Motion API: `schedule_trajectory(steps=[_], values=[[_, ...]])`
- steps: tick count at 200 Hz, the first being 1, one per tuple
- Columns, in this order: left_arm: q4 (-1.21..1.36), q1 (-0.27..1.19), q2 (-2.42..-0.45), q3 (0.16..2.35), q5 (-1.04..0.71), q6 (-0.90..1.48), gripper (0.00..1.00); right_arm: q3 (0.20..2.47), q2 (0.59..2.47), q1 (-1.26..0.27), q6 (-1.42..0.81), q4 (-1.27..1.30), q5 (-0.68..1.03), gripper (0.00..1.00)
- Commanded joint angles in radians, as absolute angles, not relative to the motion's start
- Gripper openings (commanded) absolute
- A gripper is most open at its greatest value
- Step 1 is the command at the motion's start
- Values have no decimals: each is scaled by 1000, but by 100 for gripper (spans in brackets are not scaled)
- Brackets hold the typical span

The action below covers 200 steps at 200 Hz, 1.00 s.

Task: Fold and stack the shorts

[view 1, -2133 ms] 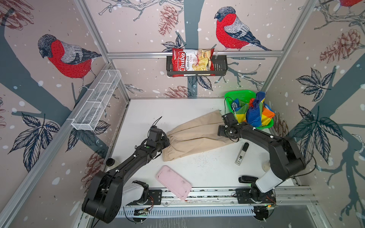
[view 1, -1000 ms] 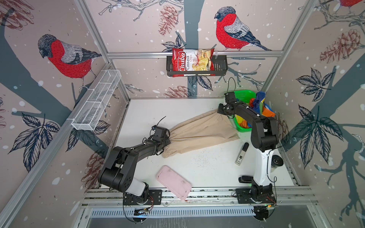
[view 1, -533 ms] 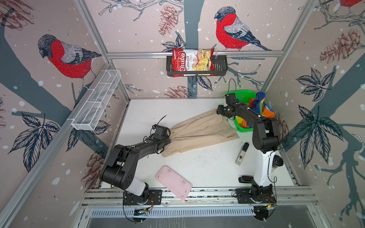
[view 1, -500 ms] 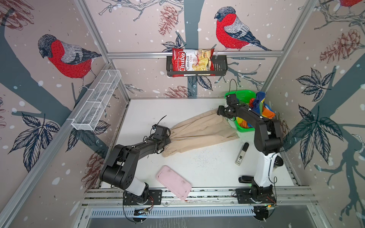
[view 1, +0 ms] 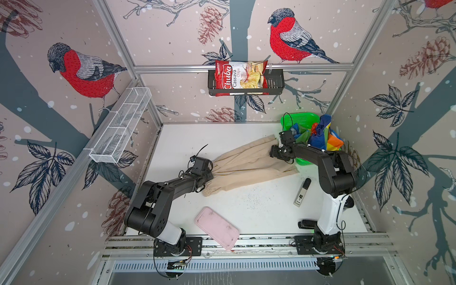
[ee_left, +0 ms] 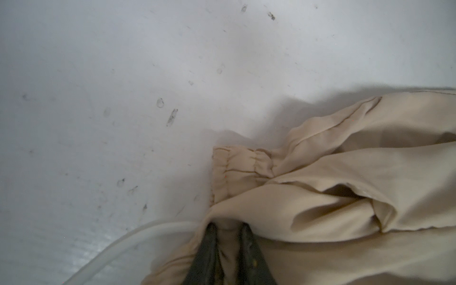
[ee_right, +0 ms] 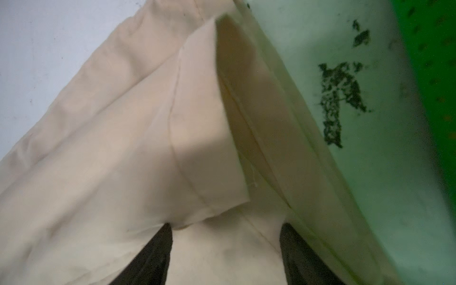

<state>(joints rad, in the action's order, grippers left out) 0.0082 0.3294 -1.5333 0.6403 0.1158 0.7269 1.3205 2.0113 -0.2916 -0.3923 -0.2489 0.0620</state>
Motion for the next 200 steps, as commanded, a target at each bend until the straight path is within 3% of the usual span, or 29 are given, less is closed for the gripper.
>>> schedule_trajectory(steps=[1, 37, 75, 100, 159, 200], values=[[-117, 327, -1553, 635, 106, 732, 19, 1358, 2041, -286, -386, -186, 73, 66], [-115, 327, -1569, 640, 105, 733, 18, 1385, 2069, -280, -401, -152, 107, 61], [-109, 327, -1578, 640, 104, 735, 18, 1389, 2063, -286, -419, -135, 143, 17], [-104, 327, -1577, 637, 101, 734, 18, 1369, 2008, -287, -422, -146, 127, 2], [-106, 328, -1548, 630, 96, 726, 17, 1299, 1790, -282, -436, -209, 14, 0], [-126, 327, -1521, 642, 98, 721, 17, 1409, 1837, -260, -435, -225, -25, 0]])
